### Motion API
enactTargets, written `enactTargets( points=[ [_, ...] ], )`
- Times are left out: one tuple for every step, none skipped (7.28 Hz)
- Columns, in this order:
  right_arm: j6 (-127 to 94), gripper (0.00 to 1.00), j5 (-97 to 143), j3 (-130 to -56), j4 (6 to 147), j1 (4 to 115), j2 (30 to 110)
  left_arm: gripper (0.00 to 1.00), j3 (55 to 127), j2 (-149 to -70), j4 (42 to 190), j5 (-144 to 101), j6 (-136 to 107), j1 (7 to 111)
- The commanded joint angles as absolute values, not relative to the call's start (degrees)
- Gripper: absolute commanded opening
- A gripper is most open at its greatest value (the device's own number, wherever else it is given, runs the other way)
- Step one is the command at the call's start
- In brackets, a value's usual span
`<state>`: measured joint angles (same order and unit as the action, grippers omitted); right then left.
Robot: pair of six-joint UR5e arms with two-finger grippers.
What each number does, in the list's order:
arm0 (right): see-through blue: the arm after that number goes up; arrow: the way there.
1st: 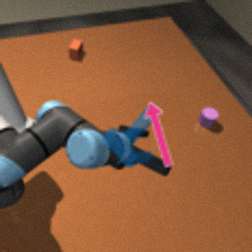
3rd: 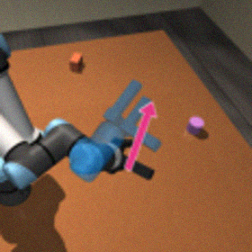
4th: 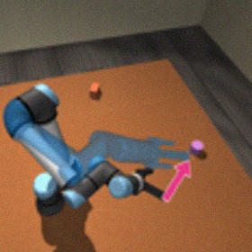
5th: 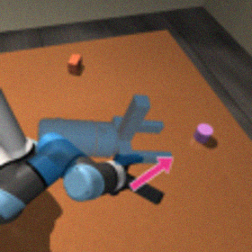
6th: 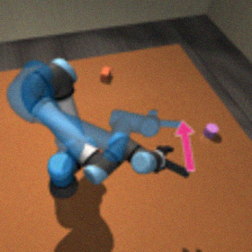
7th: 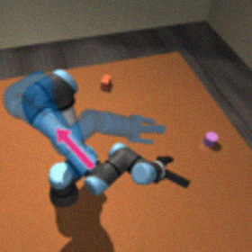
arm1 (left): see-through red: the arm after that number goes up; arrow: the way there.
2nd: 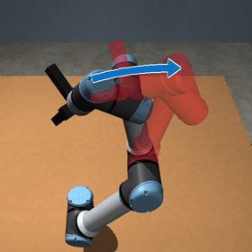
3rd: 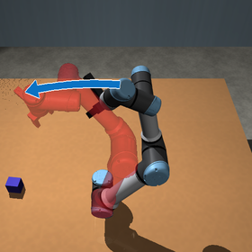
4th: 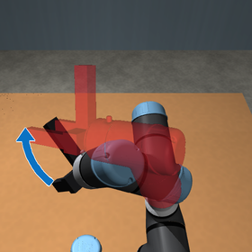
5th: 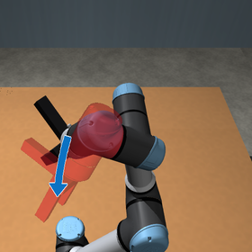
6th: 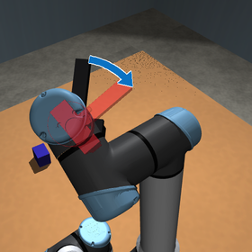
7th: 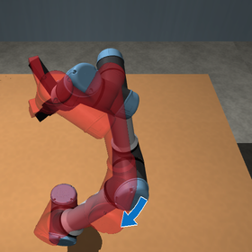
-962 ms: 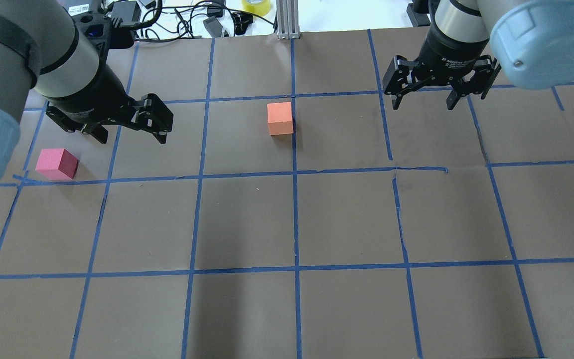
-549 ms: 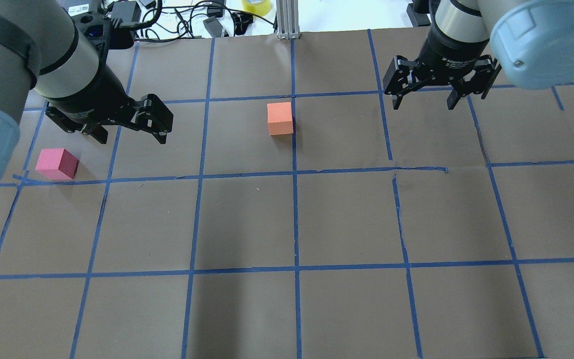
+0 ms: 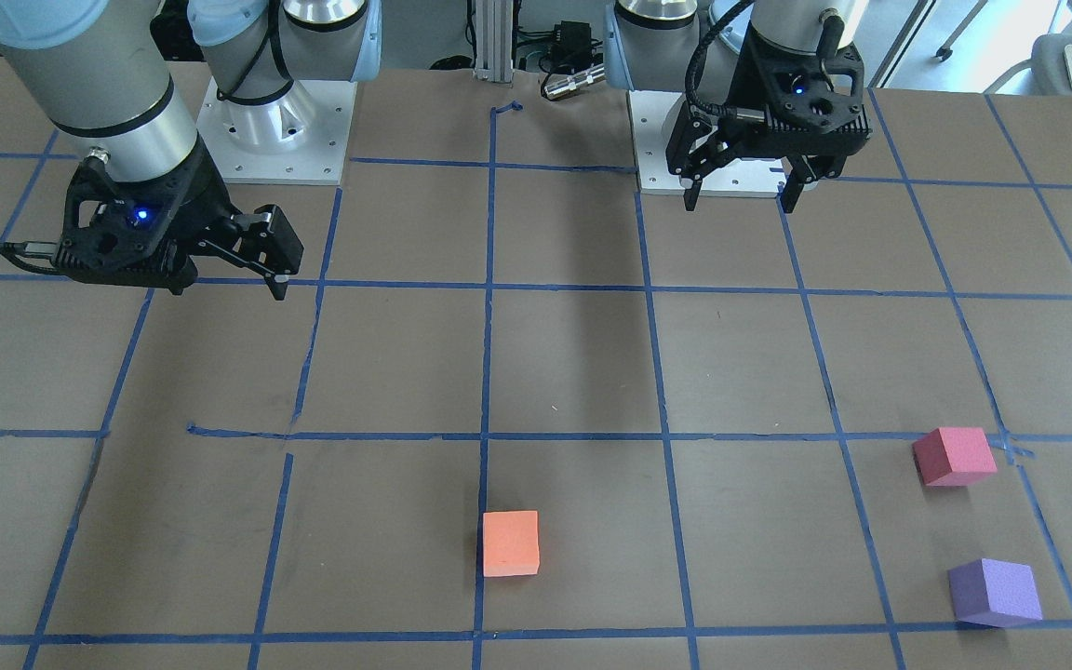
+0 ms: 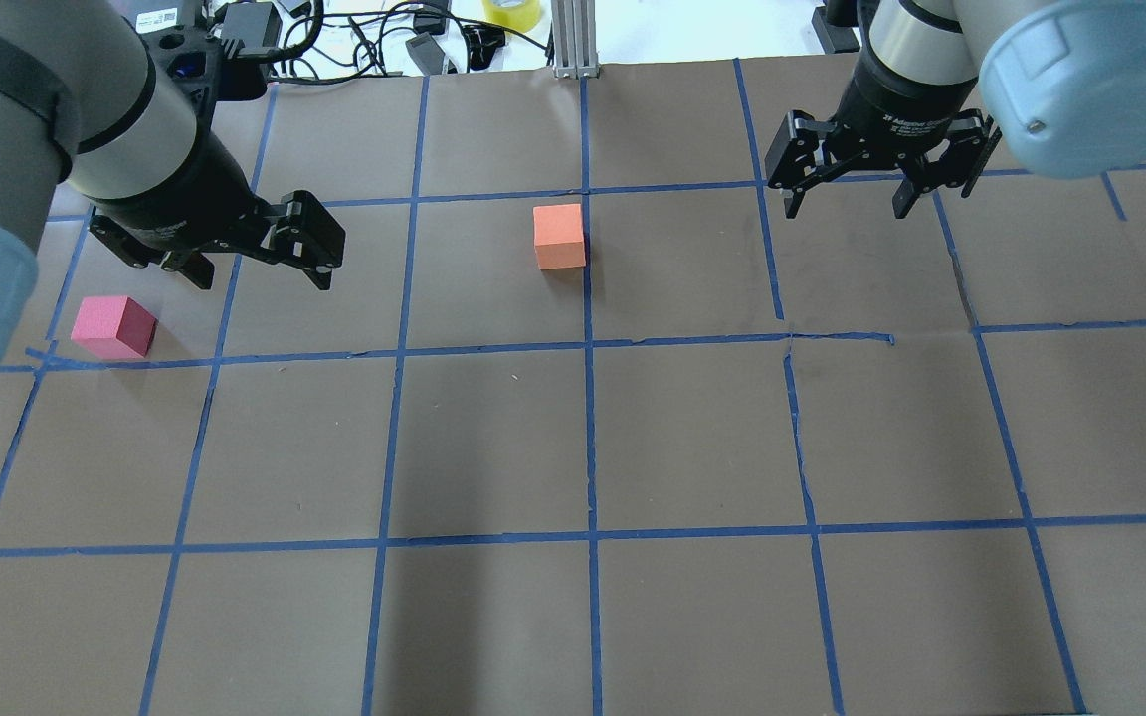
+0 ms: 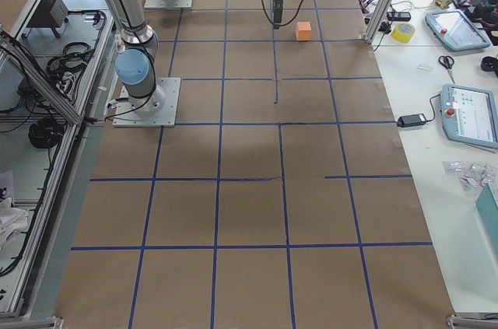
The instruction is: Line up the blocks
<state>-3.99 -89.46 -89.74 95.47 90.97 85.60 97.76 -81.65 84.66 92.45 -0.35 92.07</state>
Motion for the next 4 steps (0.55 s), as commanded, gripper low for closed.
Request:
enactTargets(
  points=[
    [-3.3,1.0,-89.5,-89.7,95.7,91.0,85.6,1.0,99.0,-80.9,84.5,92.4,-0.4,92.1],
    [-2.3,1.0,-89.6,-89.7,95.7,90.9,85.6,1.0,99.0,-80.9,84.4,92.4,-0.4,92.1],
    [-2.3,1.0,-89.5,-89.7,95.8,91.0,85.6,1.0,98.9,-81.0,84.4,92.3,-0.4,92.1],
    [-2.4,1.0,-89.5,-89.8,95.8,90.8,85.6,1.0,98.8,-81.0,84.3,92.3,-0.4,92.1]
  ],
)
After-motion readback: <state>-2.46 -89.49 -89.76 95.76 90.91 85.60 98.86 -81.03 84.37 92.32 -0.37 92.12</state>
